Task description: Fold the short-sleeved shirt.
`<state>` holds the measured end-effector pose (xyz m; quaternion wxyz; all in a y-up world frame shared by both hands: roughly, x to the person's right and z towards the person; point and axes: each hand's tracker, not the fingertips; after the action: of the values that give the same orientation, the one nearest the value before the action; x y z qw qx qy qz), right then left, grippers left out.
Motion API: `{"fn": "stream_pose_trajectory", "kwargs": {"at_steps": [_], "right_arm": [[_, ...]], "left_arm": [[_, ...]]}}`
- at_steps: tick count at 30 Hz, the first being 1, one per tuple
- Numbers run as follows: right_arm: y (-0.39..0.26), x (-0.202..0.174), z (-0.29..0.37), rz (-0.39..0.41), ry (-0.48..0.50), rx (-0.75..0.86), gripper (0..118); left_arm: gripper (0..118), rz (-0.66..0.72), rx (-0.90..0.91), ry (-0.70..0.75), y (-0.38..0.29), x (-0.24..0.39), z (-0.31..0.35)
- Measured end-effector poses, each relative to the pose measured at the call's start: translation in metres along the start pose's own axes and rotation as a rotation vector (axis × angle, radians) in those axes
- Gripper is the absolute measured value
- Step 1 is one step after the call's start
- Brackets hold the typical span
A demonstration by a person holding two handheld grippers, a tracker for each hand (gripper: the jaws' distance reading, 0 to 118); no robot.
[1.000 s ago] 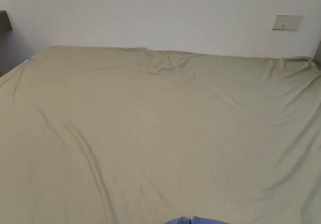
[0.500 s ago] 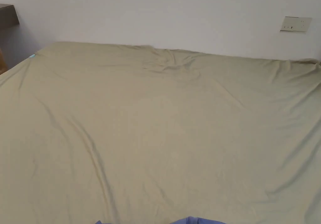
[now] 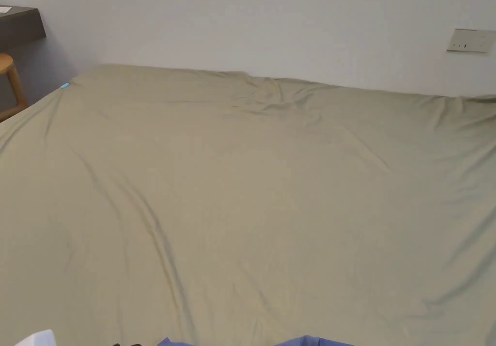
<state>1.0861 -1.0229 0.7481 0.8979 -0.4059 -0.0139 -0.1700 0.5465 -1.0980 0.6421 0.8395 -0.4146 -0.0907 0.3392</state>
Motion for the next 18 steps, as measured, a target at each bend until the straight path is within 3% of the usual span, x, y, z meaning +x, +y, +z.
{"fn": "stream_pose_trajectory", "kwargs": {"at_steps": [1,4,6,8,11,12,13,14,16,18], "right_arm": [[0.0,-0.001,0.0,0.006,0.0,-0.003,0],[0.001,-0.005,0.001,0.019,0.009,-0.006,0],[0.003,-0.008,0.003,0.027,0.013,-0.002,0],[0.004,-0.009,0.003,0.035,0.013,0.0,0],[0.005,-0.012,0.004,0.045,0.01,0.006,0],[0.005,-0.012,0.004,0.048,0.007,0.009,0],[0.005,-0.012,0.005,0.049,0.004,0.011,0],[0.005,-0.012,0.006,0.05,0.004,0.013,0],[0.005,-0.011,0.007,0.048,0.006,0.017,0],[0.005,-0.009,0.009,0.038,0.001,0.023,0]], "left_arm": [[87,0.001,-0.048,-0.037,0.0,-0.006,-0.007],[93,0.005,-0.191,-0.165,-0.014,-0.005,-0.032],[99,-0.108,-0.042,-0.243,-0.021,0.004,-0.026],[96,-0.051,-0.148,-0.26,-0.025,-0.009,-0.055],[77,-0.028,-0.173,-0.276,-0.032,0.008,-0.073],[63,-0.04,-0.176,-0.259,-0.031,0.014,-0.082],[38,-0.066,-0.182,-0.236,-0.031,0.02,-0.085],[28,-0.088,-0.192,-0.186,-0.031,0.025,-0.089],[27,-0.051,-0.2,-0.106,-0.032,0.035,-0.093],[26,0.041,-0.193,-0.144,-0.028,0.033,-0.085]]}}
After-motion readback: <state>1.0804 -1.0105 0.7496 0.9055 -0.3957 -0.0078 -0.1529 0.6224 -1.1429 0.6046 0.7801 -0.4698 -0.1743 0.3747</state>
